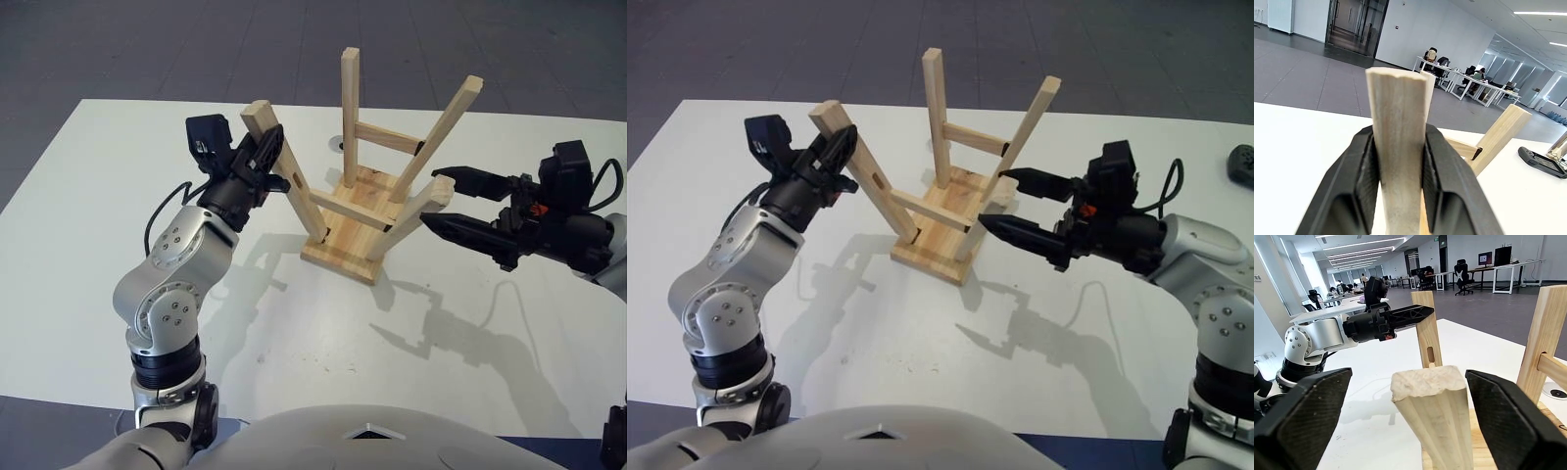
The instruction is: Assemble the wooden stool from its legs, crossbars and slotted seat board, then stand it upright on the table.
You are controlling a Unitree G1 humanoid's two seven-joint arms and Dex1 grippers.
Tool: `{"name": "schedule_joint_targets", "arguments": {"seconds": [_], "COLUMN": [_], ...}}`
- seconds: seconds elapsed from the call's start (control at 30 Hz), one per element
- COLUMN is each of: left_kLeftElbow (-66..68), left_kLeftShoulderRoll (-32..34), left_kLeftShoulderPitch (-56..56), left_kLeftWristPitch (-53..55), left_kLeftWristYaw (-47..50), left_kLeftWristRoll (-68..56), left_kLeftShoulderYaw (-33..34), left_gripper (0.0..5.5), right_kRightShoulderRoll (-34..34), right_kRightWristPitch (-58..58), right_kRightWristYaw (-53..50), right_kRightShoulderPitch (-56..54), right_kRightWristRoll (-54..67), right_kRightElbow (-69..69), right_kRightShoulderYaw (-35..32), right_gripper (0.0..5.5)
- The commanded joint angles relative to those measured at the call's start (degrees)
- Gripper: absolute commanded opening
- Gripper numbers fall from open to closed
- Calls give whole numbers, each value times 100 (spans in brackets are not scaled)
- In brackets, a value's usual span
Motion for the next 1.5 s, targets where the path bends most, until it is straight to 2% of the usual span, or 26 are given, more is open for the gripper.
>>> {"name": "schedule_joint_targets", "arguments": {"seconds": [0.03, 0.3, 0.5, 0.6, 0.93, 1.5], "left_kLeftElbow": [75, -20, -81, -16, 182, 110], "left_kLeftShoulderRoll": [-85, -77, 208, 278, 16, 245], "left_kLeftShoulderPitch": [81, 90, 172, 161, 451, 555], "left_kLeftWristPitch": [-49, -199, -396, -462, -681, -641], "left_kLeftWristYaw": [-40, -286, -751, -863, -866, -1237], "left_kLeftWristRoll": [55, 230, 592, 675, 927, 1166], "left_kLeftShoulderYaw": [11, -255, -551, -451, -525, -842], "left_gripper": [103, 103, 103, 103, 103, 103], "right_kRightShoulderRoll": [-83, 32, 110, 94, 76, 136], "right_kRightWristPitch": [-45, -126, -153, -178, -198, -304], "right_kRightWristYaw": [87, -71, -261, -285, -303, -309], "right_kRightShoulderPitch": [169, 169, 235, 236, 227, 872], "right_kRightWristRoll": [-82, -114, 8, -13, -11, -5], "right_kRightElbow": [-41, -106, -200, -195, -191, -204], "right_kRightShoulderYaw": [35, 139, 180, 197, 296, 357], "right_gripper": [356, 237, 235, 234, 232, 232]}}
